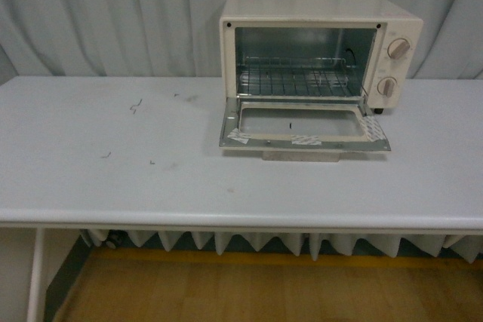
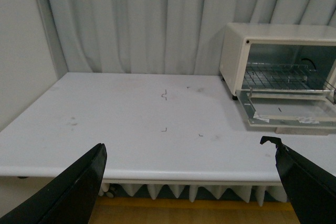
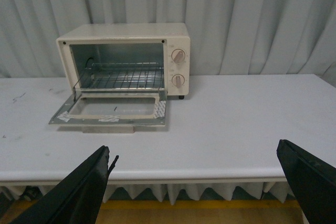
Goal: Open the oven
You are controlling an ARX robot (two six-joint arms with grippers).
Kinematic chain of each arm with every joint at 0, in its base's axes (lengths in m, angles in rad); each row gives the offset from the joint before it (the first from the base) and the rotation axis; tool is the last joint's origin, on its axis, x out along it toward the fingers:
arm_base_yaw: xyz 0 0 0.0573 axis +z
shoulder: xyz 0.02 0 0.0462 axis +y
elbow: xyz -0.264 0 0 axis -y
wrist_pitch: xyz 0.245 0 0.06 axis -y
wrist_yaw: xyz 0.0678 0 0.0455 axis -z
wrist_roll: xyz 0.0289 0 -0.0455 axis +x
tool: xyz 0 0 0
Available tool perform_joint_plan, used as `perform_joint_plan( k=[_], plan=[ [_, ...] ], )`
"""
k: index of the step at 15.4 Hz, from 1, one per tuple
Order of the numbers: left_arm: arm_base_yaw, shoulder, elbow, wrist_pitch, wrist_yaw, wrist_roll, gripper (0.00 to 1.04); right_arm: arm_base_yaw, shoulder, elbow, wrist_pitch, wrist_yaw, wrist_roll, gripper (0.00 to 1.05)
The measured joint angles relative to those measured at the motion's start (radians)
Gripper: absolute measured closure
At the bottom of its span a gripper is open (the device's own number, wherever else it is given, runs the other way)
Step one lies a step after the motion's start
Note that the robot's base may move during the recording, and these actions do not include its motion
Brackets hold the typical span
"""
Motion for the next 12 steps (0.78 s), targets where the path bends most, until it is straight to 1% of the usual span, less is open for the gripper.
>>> perform_joint_plan(
  k=[12],
  plan=[
    [0.000,0.000,0.000,0.000,0.000,0.000,0.07,0.000,0.000,0.000,0.000,0.000,0.000,0.06]
  ],
)
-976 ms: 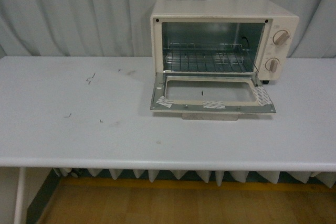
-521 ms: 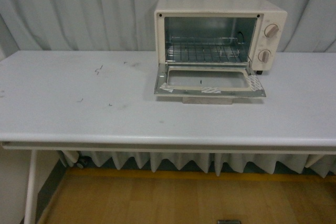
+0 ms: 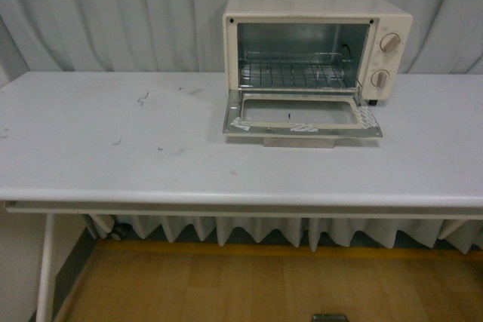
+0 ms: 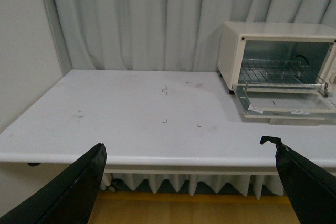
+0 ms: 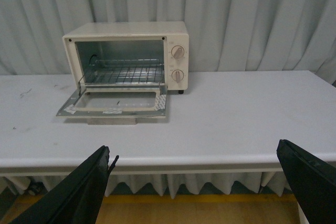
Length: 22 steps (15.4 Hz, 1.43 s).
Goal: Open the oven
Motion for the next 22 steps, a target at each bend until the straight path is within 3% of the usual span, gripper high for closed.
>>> perform_joint_plan(
  k=[22],
  plan=[
    [0.000,0.000,0.000,0.000,0.000,0.000,0.07,0.000,0.000,0.000,-0.001,0.000,0.001,0.06]
  ],
)
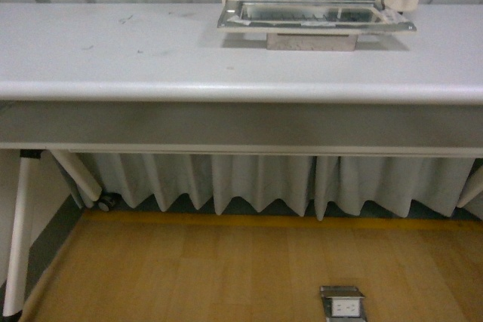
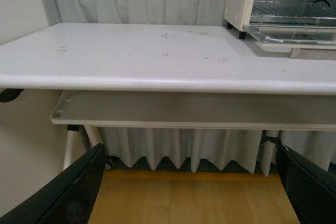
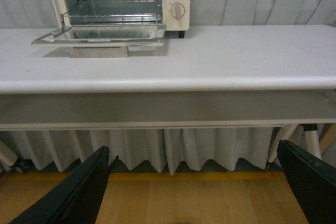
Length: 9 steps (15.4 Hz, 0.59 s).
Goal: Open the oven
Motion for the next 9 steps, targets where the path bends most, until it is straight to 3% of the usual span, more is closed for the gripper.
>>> perform_joint_plan(
  k=[9],
  plan=[
    [0.000,0.000,0.000,0.000,0.000,0.000,0.07,0.000,0.000,0.000,0.001,0.000,0.000,0.06]
  ],
)
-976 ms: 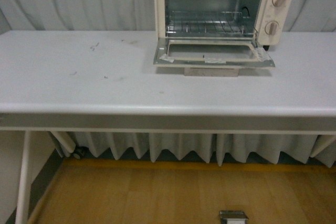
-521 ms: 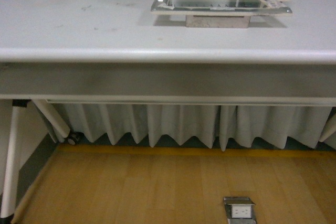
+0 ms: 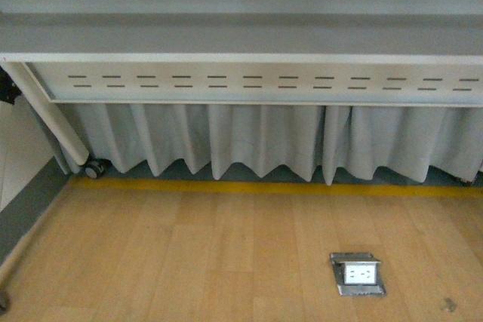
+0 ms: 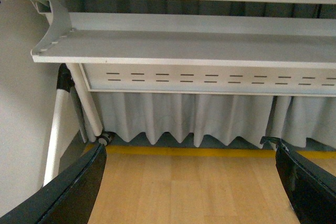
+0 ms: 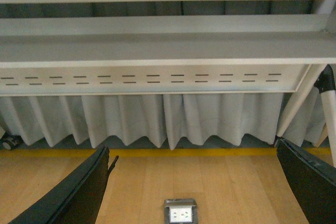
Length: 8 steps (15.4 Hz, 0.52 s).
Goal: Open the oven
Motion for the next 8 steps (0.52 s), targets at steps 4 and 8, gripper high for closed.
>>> perform_joint_plan(
  k=[4,8],
  plan=[
    [0.000,0.000,0.000,-0.004,0.000,0.000,0.07,0.000,0.000,0.000,-0.003,0.000,0.000,0.06],
    [0.000,0.000,0.000,-0.003,0.000,0.000,0.07,0.000,0.000,0.000,-0.002,0.000,0.000,0.06]
  ],
)
